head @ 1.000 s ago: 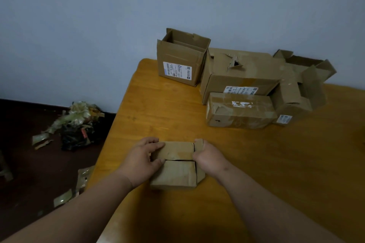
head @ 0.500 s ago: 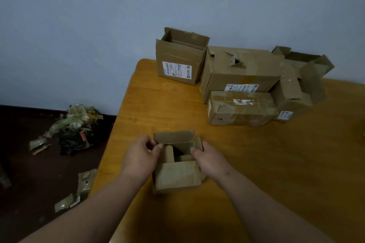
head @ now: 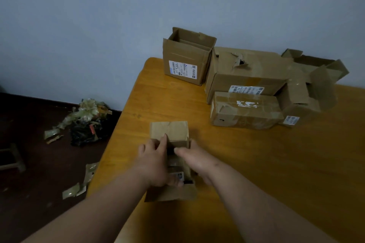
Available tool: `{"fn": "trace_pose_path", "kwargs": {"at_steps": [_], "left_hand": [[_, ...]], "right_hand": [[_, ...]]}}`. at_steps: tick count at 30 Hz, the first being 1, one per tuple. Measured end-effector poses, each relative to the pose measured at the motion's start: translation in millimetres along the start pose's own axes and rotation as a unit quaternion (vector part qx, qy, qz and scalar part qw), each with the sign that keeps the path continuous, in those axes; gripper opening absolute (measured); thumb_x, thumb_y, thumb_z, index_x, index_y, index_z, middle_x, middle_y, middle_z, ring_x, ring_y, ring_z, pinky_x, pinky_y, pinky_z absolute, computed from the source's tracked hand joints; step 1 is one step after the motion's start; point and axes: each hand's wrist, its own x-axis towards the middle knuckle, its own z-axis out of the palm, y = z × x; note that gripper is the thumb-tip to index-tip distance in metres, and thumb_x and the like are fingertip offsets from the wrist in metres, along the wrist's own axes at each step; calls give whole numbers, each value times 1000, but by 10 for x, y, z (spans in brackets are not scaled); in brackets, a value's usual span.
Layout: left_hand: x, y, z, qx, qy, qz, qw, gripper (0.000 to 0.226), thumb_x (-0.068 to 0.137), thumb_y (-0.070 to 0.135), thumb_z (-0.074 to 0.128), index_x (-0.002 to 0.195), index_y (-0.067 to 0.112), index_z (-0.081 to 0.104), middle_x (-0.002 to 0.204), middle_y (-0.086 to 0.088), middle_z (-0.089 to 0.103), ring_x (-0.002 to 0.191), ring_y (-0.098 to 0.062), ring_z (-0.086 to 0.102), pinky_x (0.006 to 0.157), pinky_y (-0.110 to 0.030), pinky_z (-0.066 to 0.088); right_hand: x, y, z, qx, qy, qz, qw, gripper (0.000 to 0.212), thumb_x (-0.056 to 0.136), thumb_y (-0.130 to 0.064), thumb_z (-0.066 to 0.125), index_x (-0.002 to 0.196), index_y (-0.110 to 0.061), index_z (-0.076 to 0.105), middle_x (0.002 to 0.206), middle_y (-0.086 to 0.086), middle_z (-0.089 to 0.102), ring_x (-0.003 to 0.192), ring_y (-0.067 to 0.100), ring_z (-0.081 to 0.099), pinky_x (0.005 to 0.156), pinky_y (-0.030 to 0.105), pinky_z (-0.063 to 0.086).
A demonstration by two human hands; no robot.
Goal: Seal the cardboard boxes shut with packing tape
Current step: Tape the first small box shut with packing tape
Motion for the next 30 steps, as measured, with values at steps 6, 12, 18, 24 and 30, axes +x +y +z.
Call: {"fn": "trace_pose_path", "kwargs": {"at_steps": [6,12,18,24,30], "left_hand": [[-62,-123,251,-72,147,15,986,122,71,45,80,155,34,-7,143,-2,15,122,-23,22,104,-35,36],[-81,-222,131,-171,121,49,977,115,68,41,82,157,28,11,125,8,17,120,-17,22,107,-29,29],[-105,-286,147,-134,99,109,980,97,77,57,73,153,26,22,145,5,26,129,-16,24,110,-30,29],[-50,-463,96,-335,182,64,922,79,77,22,82,136,35,31,122,6,35,112,-20,49,94,-35,50],[-45,-601,-82,-574,50,46,816,108,81,14,78,144,61,5,113,-15,53,100,-30,59,90,-41,53]], "right_hand": [[-47,58,-20,29,-47,-7,998,90,94,-61,47,154,-34,-14,165,-2,8,149,27,18,116,44,22],[29,236,142,-107,86,-58,989,81,96,-31,59,155,-34,4,153,2,33,133,25,44,107,38,42],[44,298,204,-126,115,-33,985,85,96,-23,58,152,-41,-3,144,7,38,121,26,51,102,40,45],[23,177,119,-26,113,-65,991,95,90,-8,64,152,-47,3,154,2,27,137,23,37,106,34,41],[-96,210,65,-26,86,-124,988,81,94,3,52,142,-55,22,150,-5,36,115,8,48,98,32,49]]}}
